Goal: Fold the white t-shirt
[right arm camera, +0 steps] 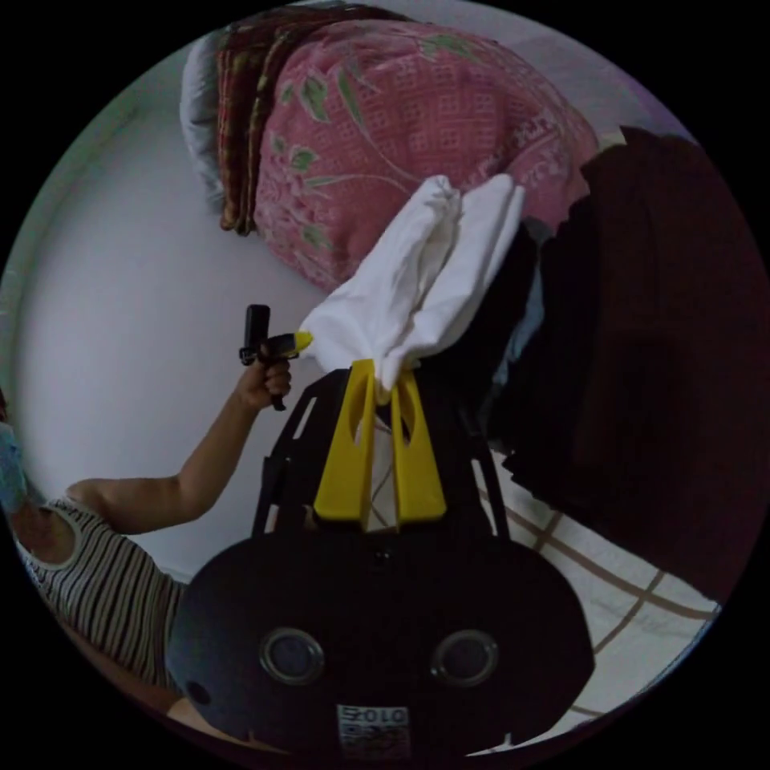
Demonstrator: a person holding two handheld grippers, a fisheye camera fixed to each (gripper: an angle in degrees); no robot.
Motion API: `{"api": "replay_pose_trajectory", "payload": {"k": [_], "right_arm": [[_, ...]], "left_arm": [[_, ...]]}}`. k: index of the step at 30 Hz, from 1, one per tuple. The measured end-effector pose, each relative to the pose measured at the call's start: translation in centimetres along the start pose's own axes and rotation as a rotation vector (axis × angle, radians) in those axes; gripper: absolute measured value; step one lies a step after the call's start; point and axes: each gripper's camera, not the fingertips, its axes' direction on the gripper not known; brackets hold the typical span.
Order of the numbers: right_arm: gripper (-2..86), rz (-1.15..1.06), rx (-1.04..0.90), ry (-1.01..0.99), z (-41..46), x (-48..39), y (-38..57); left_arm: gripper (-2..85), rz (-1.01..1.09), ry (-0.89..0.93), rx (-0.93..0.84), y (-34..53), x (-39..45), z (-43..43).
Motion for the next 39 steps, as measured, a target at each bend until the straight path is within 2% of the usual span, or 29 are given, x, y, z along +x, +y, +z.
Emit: {"api": "replay_pose_trajectory", "payload": {"k": [3,6,9,12,16,21,25,27,30,34,39], "right_arm": [[5.4,0.064,-0.064,0.044,0.8,0.3,-1.9],[6.0,0.067,-0.027,-0.058,0.7,0.9,-3.0],[6.9,-0.037,-0.007,0.052,-0.4,-0.2,-4.2],[7.4,-0.108,0.017,0.230,-2.4,-1.6,-5.7],[8.9,-0.208,0.069,0.398,-3.9,-4.0,-11.2],[10.1,-0.161,0.047,0.323,-1.5,-3.6,-20.6],[9.8,-0.112,0.050,0.306,-0.3,-2.5,-27.9],[9.3,-0.093,-0.014,0.315,0.7,-1.8,-30.6],[7.1,-0.074,-0.101,0.226,2.3,-1.1,-33.8],[5.2,-0.165,-0.079,0.311,2.0,-2.3,-35.9],[3.5,-0.118,-0.052,0.309,2.1,-0.1,-37.7]], "left_arm": [[4.6,-0.068,-0.053,-0.126,-1.4,-0.4,1.2],[4.9,-0.171,0.061,-0.046,-1.0,-2.5,1.1],[6.4,-0.164,0.082,0.001,-1.2,-2.7,0.4],[8.2,-0.121,-0.057,-0.031,-2.3,-1.3,-1.4],[10.2,-0.110,-0.225,0.077,-5.3,-0.1,-5.0],[11.5,-0.167,-0.279,0.135,-12.8,-1.1,-5.2],[11.0,-0.193,-0.242,0.144,-17.8,-2.3,-4.1],[10.2,-0.188,-0.260,0.106,-19.5,-2.4,-3.4],[7.7,-0.185,-0.326,0.054,-21.1,-2.6,-2.5],[4.7,-0.101,-0.276,0.159,-21.1,-2.0,-3.9],[4.0,-0.176,-0.232,0.292,-20.0,-3.7,-3.9]]}}
